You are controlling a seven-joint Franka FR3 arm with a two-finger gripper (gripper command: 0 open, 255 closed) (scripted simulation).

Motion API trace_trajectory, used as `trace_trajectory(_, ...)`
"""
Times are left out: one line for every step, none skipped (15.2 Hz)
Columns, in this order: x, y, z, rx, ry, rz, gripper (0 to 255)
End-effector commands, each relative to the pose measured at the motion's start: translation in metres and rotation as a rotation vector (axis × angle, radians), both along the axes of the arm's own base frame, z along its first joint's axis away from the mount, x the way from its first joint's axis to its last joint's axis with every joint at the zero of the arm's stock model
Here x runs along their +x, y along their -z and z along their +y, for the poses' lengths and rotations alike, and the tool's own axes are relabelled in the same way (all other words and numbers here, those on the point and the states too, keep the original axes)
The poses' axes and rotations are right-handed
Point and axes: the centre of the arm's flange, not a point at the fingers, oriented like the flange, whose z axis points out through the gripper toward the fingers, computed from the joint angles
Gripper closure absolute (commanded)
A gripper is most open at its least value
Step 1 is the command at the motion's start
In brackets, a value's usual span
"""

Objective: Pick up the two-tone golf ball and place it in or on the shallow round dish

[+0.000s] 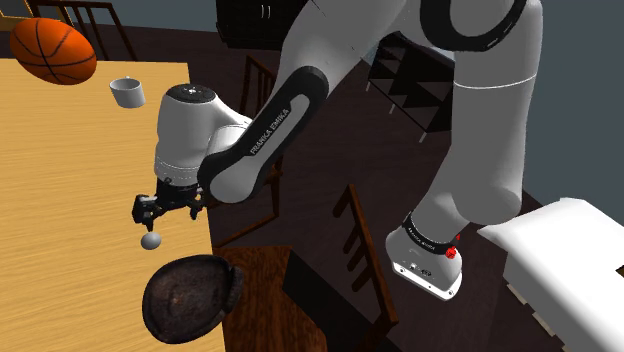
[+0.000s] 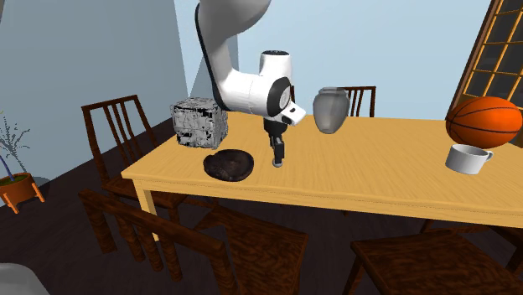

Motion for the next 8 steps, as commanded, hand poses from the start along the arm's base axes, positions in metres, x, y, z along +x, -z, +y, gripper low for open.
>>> trace_trajectory(0.011,0.014,0.020,0.009,0.011,-0.006,0)
trace_trajectory(0.016,0.020,0.029,0.014,0.017,-0.009,0)
trace_trajectory(0.019,0.024,0.035,0.017,0.020,-0.010,0)
trace_trajectory(0.020,0.030,0.037,0.017,0.020,-0.010,0)
trace_trajectory(0.020,0.035,0.038,0.017,0.020,-0.010,0)
trace_trajectory(0.021,0.040,0.039,0.017,0.020,-0.010,0)
trace_trajectory(0.022,0.045,0.041,0.017,0.020,-0.010,0)
trace_trajectory(0.023,0.050,0.042,0.017,0.020,-0.010,0)
